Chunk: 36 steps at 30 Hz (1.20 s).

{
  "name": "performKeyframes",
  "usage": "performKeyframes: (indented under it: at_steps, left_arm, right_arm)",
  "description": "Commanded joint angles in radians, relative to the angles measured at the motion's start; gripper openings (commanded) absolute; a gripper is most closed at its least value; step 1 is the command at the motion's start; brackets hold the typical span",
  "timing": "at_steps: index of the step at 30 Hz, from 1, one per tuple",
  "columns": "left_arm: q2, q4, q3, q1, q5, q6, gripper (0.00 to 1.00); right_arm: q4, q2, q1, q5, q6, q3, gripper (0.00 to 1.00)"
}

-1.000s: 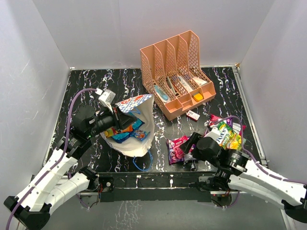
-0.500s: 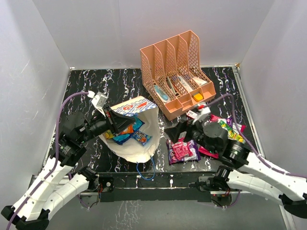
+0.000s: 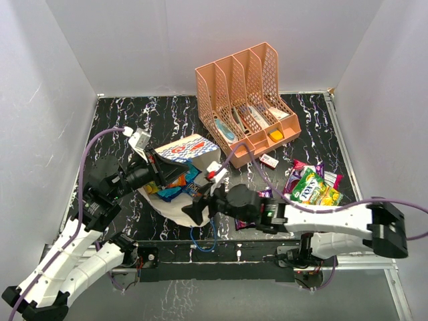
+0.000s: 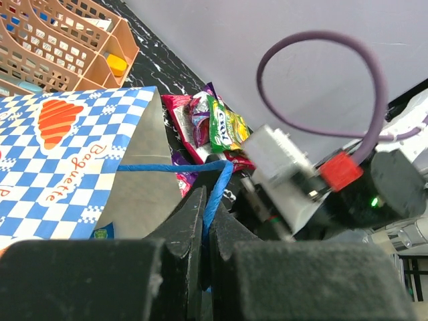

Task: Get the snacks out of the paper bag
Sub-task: Take out the snack from the paper bag.

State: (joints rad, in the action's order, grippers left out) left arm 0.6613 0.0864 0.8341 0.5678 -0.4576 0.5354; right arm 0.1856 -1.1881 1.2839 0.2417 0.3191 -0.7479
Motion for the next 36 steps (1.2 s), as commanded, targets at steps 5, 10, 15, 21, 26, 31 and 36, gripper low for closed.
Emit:
performKeyframes:
  at_steps: [5,10,15,21,26,31,36]
  left_arm:
    - [-0.010,-0.030,0.021,0.004,-0.038,-0.003,0.00]
    - [-0.029,-0.069,-0.015,0.004,-0.060,0.024,0.00]
    - [-0.035,-0.085,-0.038,0.004,-0.082,0.042,0.00]
    - [-0.032,-0.081,-0.035,0.004,-0.088,0.028,0.00]
    - [-0.034,-0.106,-0.044,0.003,-0.094,0.047,0.00]
    - [-0.038,-0.102,-0.043,0.004,-0.090,0.051,0.00]
    - [-0.043,-0.093,-0.044,0.003,-0.096,0.051,0.00]
  right_arm:
    - [0.287,-0.238,0.028,0.393,-0.036,-0.097,0.87]
    - [0.218,-0.348,0.025,0.414,-0.032,-0.128,0.88]
    - [0.171,-0.367,-0.043,0.281,-0.047,-0.118,0.88]
    - [0.010,-0.440,-0.054,0.225,-0.169,-0.200,0.91]
    - [0.090,-0.479,-0.061,0.321,-0.057,-0.213,0.92]
    - [0.239,-0.547,-0.067,0.365,0.146,-0.241,0.92]
    - [0.257,-0.671,-0.074,0.412,0.225,-0.331,0.96]
